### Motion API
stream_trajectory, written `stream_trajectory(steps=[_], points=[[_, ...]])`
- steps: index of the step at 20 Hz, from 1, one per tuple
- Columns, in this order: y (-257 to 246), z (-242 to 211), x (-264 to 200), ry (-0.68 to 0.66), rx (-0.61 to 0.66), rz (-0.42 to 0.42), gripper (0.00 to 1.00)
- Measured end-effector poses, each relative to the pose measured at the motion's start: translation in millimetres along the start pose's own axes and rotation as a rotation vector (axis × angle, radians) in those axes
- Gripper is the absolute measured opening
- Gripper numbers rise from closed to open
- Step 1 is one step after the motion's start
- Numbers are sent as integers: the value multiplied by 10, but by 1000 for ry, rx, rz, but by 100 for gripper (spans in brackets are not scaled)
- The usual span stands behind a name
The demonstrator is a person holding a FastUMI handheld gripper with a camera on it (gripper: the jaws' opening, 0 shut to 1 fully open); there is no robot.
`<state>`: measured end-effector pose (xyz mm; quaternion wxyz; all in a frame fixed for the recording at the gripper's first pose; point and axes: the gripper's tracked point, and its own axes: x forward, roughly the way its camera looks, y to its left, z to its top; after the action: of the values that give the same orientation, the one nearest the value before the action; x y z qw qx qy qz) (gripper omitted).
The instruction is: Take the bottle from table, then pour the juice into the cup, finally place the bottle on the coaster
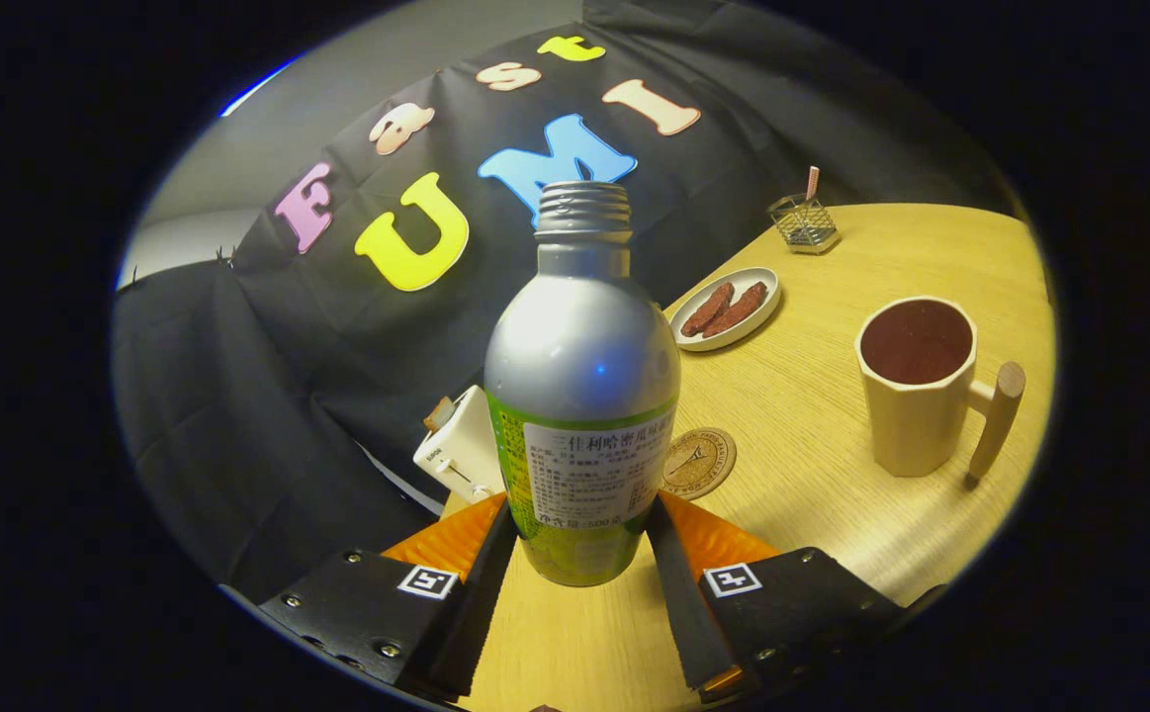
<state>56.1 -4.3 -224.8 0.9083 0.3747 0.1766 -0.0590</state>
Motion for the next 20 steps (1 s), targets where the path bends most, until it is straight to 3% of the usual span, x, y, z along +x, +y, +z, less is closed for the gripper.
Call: stream_trajectory(steps=[11, 20], points=[[-51, 113, 63, -44, 355, 53, 76], [-205, 117, 44, -68, 588, 24, 75]])
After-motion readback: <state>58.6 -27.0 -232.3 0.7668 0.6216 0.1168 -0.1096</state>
